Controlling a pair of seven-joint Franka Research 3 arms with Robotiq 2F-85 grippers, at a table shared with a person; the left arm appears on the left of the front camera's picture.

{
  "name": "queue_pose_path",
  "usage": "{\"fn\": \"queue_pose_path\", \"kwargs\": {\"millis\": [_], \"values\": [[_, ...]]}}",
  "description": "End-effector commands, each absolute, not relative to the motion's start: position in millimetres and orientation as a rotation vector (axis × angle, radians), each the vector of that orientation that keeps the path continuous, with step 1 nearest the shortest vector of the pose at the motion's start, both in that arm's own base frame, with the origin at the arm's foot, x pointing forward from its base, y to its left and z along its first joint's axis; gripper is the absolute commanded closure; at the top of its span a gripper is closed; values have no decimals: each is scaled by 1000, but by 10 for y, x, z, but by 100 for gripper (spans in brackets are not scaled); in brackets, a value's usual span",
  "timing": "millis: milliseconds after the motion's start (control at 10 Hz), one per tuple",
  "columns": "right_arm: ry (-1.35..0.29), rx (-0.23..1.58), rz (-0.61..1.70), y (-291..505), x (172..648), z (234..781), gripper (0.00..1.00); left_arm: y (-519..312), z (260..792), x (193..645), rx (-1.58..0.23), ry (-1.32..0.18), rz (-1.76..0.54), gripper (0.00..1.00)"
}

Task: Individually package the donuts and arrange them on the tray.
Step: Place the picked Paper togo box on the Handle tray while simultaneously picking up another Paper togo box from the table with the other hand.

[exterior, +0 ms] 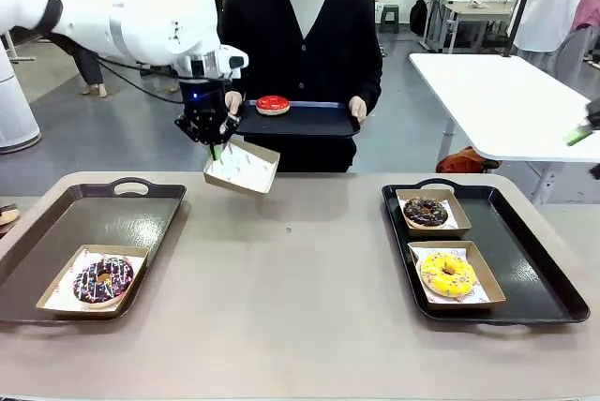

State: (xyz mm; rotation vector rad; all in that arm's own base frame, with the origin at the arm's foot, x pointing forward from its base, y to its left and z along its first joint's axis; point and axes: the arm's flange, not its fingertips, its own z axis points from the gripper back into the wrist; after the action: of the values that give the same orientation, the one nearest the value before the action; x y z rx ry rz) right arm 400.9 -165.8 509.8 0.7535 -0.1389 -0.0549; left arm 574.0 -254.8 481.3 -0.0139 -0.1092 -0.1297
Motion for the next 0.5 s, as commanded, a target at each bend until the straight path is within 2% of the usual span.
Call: {"fn": "queue_pose_path", "kwargs": {"millis": [0, 400], "values": [[-189, 920, -65, -1990, 3799, 5012, 0, -2589, 5028, 5818, 6, -123, -142, 100], [-292, 1146, -183, -2835, 3265, 4782, 0, -2702, 5405, 5970, 19, -138, -131, 100]]}}
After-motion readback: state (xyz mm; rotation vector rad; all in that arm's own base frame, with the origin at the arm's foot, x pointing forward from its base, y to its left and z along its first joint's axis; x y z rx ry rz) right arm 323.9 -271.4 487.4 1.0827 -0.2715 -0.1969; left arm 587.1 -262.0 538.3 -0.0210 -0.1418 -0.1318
